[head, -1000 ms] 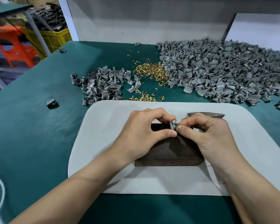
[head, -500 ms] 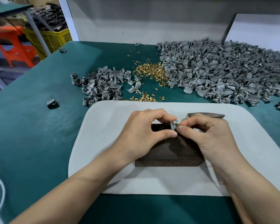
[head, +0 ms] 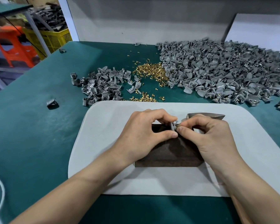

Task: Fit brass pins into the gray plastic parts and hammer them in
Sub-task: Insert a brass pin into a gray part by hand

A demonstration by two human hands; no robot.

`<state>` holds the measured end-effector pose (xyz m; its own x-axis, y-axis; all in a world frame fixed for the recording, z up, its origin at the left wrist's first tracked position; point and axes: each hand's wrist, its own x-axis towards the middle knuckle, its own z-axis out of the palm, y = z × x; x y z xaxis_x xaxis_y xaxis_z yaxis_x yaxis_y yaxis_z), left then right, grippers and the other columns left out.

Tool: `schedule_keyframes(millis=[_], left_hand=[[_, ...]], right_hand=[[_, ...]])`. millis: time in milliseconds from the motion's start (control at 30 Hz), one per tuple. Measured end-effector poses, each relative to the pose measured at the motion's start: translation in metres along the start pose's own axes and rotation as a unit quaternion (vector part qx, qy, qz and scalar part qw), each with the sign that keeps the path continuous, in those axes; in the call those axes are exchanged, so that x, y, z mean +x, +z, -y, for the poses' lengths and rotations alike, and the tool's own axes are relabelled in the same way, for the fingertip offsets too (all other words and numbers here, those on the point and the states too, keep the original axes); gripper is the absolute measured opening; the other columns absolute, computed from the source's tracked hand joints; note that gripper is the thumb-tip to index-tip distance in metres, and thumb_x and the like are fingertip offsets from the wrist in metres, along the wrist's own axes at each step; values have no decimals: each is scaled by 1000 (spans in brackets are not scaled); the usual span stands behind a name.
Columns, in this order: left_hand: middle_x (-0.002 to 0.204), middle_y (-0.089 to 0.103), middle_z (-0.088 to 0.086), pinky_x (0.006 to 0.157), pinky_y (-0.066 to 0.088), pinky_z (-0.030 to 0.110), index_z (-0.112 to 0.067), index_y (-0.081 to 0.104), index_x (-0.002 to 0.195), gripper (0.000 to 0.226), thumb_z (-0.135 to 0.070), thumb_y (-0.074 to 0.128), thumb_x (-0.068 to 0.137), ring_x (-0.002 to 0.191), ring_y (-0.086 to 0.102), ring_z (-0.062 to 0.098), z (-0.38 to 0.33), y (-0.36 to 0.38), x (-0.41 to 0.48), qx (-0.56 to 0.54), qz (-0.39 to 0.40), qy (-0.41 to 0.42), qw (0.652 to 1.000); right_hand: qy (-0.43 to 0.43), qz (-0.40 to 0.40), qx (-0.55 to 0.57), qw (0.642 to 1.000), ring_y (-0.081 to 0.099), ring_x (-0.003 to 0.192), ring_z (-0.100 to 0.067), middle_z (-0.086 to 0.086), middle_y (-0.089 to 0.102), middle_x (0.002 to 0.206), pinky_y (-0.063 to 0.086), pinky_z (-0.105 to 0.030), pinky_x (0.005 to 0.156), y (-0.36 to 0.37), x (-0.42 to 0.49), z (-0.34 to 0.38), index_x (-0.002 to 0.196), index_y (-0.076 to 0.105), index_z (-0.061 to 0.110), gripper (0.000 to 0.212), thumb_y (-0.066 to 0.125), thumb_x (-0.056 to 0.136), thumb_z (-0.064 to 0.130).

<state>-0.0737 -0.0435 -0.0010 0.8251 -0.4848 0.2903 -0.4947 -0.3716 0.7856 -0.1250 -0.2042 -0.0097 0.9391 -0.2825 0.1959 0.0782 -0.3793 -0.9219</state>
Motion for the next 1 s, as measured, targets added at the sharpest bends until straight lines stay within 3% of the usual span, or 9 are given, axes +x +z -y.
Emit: schedule_keyframes(millis=[267, 633, 800, 1000], left_hand=[[94, 72, -12, 86, 44, 18, -21, 73, 95, 26, -23, 82, 71, 88, 61, -1, -1, -1, 1, 1, 6, 4, 1000], [91, 73, -11, 85, 44, 18, -20, 74, 92, 25, -21, 83, 69, 86, 61, 0, 0, 1, 1, -5, 1, 11, 1000], [90, 72, -10, 86, 46, 23, -19, 72, 91, 24, -24, 83, 69, 86, 62, 1, 0, 3, 0, 1, -7, 11, 1000], [89, 72, -10, 86, 45, 31, -19, 71, 89, 23, -25, 83, 70, 83, 60, 2, 0, 2, -1, -1, -7, 13, 1000]], right_hand=[[-10, 8, -3, 1000, 59, 77, -14, 5, 67, 71, 42, -31, 77, 0, 0, 0, 62, 70, 19, 15, 76, 70, 9], [-17, 16, -14, 1000, 60, 79, -16, 3, 68, 71, 43, -31, 78, -1, 0, 1, 63, 70, 16, 14, 75, 71, 6], [28, 59, 43, 997, 62, 67, -3, 5, 71, 72, 47, -13, 66, -6, 2, 3, 69, 74, 22, 20, 68, 78, 5], [14, 43, 40, 998, 66, 81, -7, 5, 73, 78, 48, -13, 75, -7, 2, 1, 74, 75, 26, 33, 59, 83, -1]])
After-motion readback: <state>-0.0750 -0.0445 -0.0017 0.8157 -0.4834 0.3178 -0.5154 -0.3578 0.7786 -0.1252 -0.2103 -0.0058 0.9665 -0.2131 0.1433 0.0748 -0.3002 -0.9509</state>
